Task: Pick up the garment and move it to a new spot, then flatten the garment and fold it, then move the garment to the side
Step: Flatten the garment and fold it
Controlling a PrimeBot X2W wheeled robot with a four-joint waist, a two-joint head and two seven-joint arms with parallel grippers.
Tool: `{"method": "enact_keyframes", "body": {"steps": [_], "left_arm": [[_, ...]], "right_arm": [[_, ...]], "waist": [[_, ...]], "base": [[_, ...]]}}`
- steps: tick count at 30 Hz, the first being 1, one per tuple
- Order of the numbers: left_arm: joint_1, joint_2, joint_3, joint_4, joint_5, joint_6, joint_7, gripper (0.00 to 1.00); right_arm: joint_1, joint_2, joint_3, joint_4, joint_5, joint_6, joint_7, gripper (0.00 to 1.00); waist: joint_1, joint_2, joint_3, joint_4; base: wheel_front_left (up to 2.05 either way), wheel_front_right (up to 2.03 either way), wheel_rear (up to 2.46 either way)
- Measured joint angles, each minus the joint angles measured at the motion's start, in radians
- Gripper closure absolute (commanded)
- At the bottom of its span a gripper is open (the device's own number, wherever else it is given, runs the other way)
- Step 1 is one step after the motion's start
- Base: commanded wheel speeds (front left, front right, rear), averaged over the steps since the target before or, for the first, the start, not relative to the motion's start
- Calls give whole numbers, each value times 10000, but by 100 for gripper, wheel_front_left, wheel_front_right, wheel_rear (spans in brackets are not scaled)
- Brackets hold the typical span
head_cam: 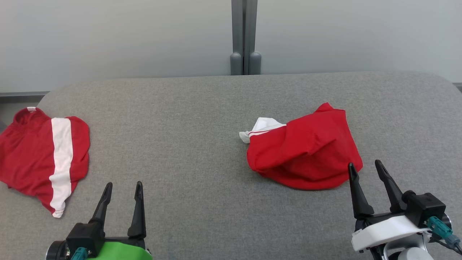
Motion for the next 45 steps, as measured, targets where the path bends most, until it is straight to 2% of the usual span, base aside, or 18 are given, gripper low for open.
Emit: {"method": "enact_keyframes", "body": {"steps": [30,36,45], "left_arm": [[-112,-138,100,345,245,-253,0,0],[-1294,-94,-489,899,357,-458,2,0],[-4257,-33,-1883,2150,401,-602,105,0]], "right_arm": [[-34,-27,58,56,-33,2,84,0],[-151,-77,107,44,-27,0,104,0],[-478,-244,128,-15,82,2,128,0]], "waist": [[0,0,-30,-137],[0,0,117,-393],[0,0,650,-1074]], "base": [[0,0,0],[0,0,0],[0,0,0]]}}
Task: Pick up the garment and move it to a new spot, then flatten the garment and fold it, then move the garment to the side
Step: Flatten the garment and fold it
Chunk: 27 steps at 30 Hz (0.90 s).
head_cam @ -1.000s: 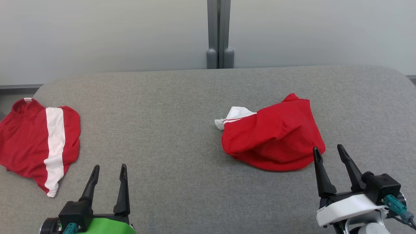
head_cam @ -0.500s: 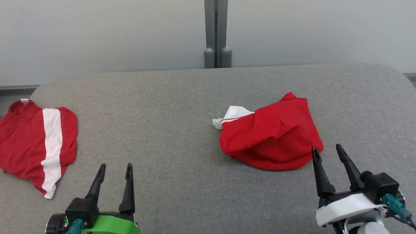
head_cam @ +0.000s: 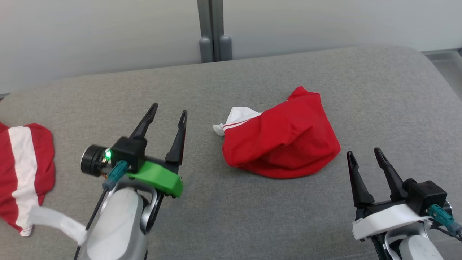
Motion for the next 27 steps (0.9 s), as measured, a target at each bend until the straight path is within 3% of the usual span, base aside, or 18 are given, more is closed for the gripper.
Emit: {"method": "enact_keyframes", "body": {"steps": [11,16,27], "left_arm": [[-2616,-98,-1755,2410,-836,-25,430,0],[-2964,-42,-2677,3879,-1444,-38,784,0],[-3097,-138,-3402,5896,-2470,-40,1072,0]], "right_arm": [[-616,-140,8,207,276,-2,-148,0],[-797,-138,6,376,370,0,-219,0],[-1000,-184,140,558,468,0,-267,0]], "waist": [[0,0,1058,-938],[0,0,1501,-1397],[0,0,1760,-1828]], "base": [[0,0,0],[0,0,0],[0,0,0]]}}
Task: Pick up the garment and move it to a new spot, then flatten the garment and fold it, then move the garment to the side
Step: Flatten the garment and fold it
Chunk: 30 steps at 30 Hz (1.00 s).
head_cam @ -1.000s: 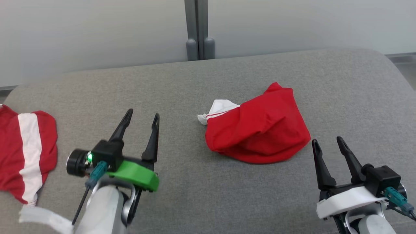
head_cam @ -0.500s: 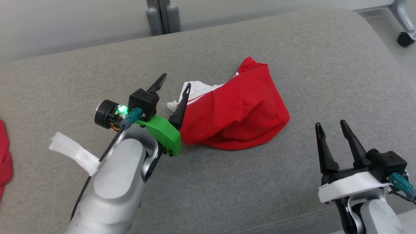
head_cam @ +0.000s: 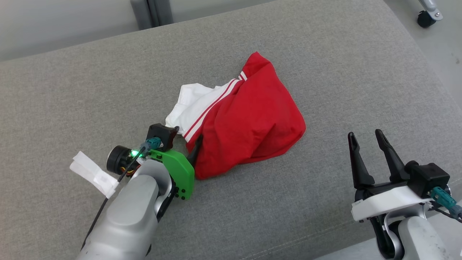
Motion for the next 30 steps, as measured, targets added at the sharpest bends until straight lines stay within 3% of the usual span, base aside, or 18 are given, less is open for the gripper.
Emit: {"method": "enact_keyframes", "body": {"steps": [3,4,6,7,14,20,26,30], "left_arm": [[-27,-52,-155,345,-259,0,84,2],[-32,-73,-249,424,-291,0,138,50],[-53,-127,-408,569,-464,0,88,94],[-96,-138,-483,602,-522,0,-2,100],[-477,-178,-708,777,-802,0,-671,100],[-891,-56,-305,416,-871,138,-1103,100],[-922,656,593,-1214,-790,702,-1160,100],[-113,1277,1306,-2577,-612,1172,-1160,100]], "right_arm": [[-65,-54,10,-6,44,0,-2,0],[-66,-56,10,-6,44,0,-6,0],[-66,-50,10,-15,42,0,-8,0],[-66,-52,6,-27,42,-2,-10,0],[-51,-42,-40,-58,33,-2,-10,0],[126,-19,-82,-44,4,-2,-10,0],[314,42,-176,-100,-36,0,-12,0],[366,113,-159,-102,-77,0,-12,0]], "waist": [[0,0,-9,-65],[0,0,-14,-80],[0,0,-22,-114],[0,0,-25,-126],[0,0,-111,-73],[0,0,-284,192],[0,0,-456,693],[0,-1,-600,1079]], "base": [[0,0,0],[0,0,0],[0,0,0],[0,0,0],[0,0,0],[0,0,0],[0,0,0],[0,0,0]]}}
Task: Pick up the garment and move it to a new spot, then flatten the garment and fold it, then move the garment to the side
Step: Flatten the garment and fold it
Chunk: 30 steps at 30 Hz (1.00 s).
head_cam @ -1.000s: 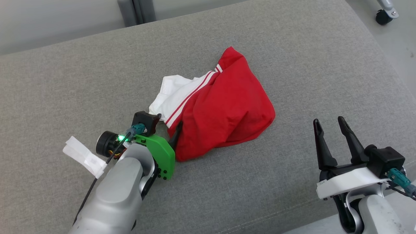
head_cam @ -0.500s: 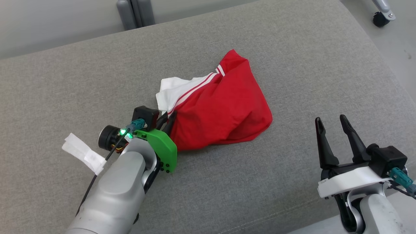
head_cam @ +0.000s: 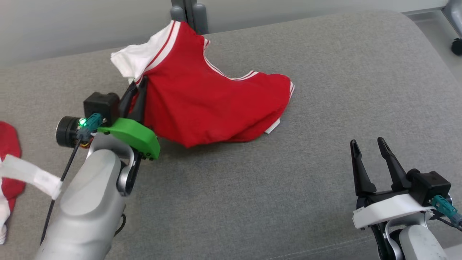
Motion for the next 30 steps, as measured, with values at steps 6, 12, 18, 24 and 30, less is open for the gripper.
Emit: {"method": "enact_keyframes", "body": {"steps": [6,12,18,24,30], "left_arm": [[2139,566,721,-1586,150,558,0,100],[3786,332,965,-1762,-86,679,-2,100],[4707,-211,742,-1720,-4,483,-15,100],[4749,-510,725,-1695,251,328,-15,0],[4743,-569,1567,-2782,792,499,-15,0]], "right_arm": [[167,67,40,-2,-54,0,0,0],[188,71,121,15,-54,0,0,0],[216,10,59,38,-50,-2,0,0],[226,38,90,109,-50,-2,0,0],[235,42,115,184,-42,-2,0,0]], "waist": [[0,0,-241,571],[0,0,-318,747],[0,0,-306,782],[0,0,-342,860],[0,0,-442,829]], "base": [[0,0,0],[0,0,0],[0,0,0],[0,0,0],[0,0,0]]}}
